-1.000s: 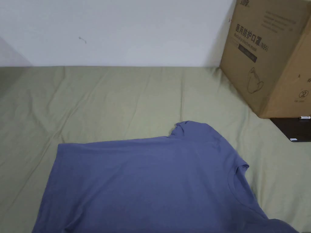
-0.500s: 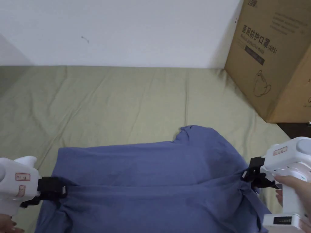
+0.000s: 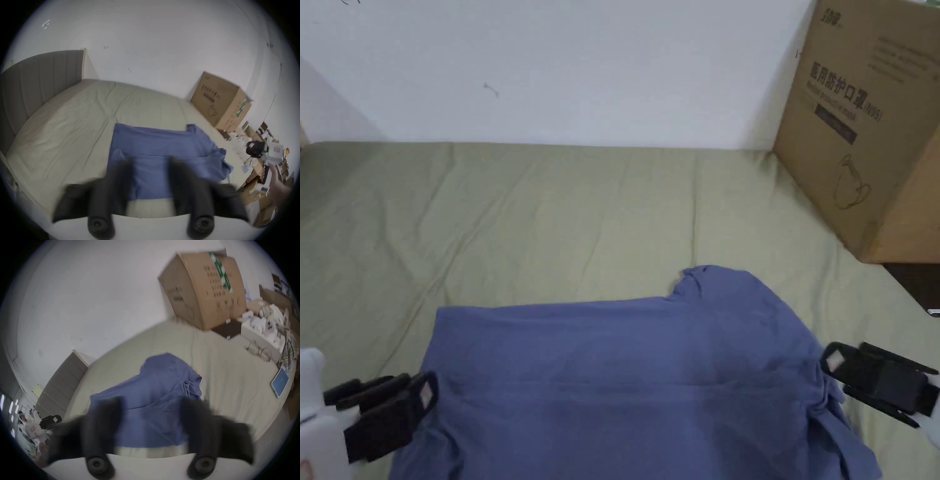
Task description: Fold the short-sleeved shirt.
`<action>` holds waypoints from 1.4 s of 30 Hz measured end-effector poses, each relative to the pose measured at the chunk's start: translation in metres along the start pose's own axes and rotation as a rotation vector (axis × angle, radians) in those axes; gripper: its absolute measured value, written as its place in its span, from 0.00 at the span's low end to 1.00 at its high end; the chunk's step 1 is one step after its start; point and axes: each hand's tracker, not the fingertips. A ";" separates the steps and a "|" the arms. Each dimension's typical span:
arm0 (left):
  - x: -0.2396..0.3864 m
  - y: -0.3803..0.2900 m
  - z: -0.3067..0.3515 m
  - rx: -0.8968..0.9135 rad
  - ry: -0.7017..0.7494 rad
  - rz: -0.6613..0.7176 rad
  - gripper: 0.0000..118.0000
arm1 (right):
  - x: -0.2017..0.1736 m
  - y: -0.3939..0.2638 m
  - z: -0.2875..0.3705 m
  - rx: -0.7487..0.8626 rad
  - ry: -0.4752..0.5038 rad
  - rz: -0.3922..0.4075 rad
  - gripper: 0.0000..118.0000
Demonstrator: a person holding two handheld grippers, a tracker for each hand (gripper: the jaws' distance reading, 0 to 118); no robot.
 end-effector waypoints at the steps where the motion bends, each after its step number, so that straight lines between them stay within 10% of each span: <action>1: 0.004 -0.008 0.008 -0.011 -0.005 0.013 0.00 | -0.008 -0.008 0.013 0.023 -0.021 0.019 0.01; 5: -0.011 -0.025 0.013 -0.180 0.038 0.006 0.00 | -0.015 -0.027 0.024 -0.091 0.047 0.003 0.01; 8: -0.036 -0.022 -0.003 -0.236 0.161 -0.055 0.04 | -0.021 -0.033 0.030 -0.037 -0.021 0.155 0.01; 11: -0.067 -0.023 -0.042 -0.389 0.234 -0.055 0.87 | -0.028 -0.035 0.030 -0.047 -0.022 0.195 0.01; 21: -0.113 -0.072 -0.157 -0.621 0.310 0.004 1.00 | -0.026 -0.037 0.025 -0.121 0.033 0.109 0.01; 27: -0.094 -0.071 -0.153 -0.625 0.396 -0.012 0.97 | -0.016 -0.041 0.018 -0.155 0.014 0.064 0.01; 28: -0.082 -0.066 -0.146 -0.600 0.407 -0.061 0.87 | -0.012 -0.042 0.016 -0.158 0.017 0.041 0.01; 31: -0.043 -0.063 -0.127 -0.534 0.307 -0.280 0.04 | 0.001 -0.044 0.009 -0.159 -0.005 0.017 0.01; 37: -0.045 -0.058 -0.119 -0.536 0.207 -0.108 0.04 | 0.049 -0.031 -0.016 -0.207 -0.093 -0.068 0.01; 38: -0.045 -0.050 -0.114 -0.525 0.216 -0.124 0.04 | 0.061 -0.027 -0.025 -0.239 -0.110 -0.076 0.14; 40: -0.052 -0.045 -0.110 -0.523 0.211 -0.124 0.04 | 0.091 -0.018 -0.048 -0.340 -0.146 -0.072 0.81; 42: -0.053 -0.043 -0.105 -0.532 0.247 -0.144 0.04 | 0.108 -0.019 -0.072 -0.456 -0.193 -0.049 0.99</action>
